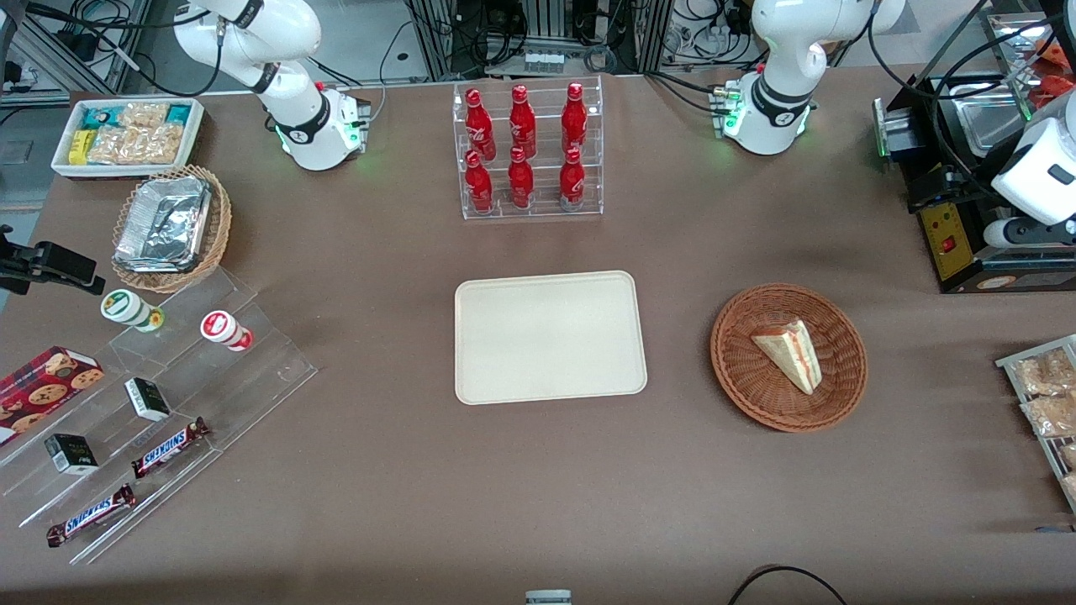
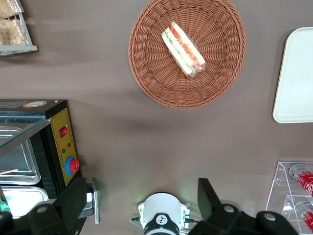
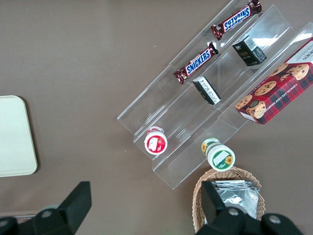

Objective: Place sandwich from basket to tray
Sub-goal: 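Move the left gripper over the wrapped sandwich in the wicker basket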

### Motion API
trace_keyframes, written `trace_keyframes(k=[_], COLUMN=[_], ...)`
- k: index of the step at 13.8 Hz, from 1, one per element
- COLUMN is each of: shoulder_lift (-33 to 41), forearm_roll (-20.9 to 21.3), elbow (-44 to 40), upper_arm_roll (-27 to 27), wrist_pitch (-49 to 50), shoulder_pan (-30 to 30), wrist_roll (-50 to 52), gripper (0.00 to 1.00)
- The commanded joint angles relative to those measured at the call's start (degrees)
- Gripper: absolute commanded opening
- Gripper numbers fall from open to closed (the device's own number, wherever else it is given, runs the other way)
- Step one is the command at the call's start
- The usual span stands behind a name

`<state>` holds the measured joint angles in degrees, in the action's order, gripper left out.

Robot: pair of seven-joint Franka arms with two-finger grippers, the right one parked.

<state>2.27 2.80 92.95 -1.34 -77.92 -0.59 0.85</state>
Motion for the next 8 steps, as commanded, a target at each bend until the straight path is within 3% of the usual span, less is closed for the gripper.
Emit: trace_keyframes(k=[1,8], shoulder_lift=[-0.07,-5.34], forearm_roll=[-0.26,-1.57], elbow=[-0.75,0.21], upper_arm_roll=[-0.67,-0.77], wrist_pitch=[1.28,-1.87], shoulder_pan=[-0.38,1.29], wrist_roll=[-0.15,-1.82], gripper=[1.00,1.00])
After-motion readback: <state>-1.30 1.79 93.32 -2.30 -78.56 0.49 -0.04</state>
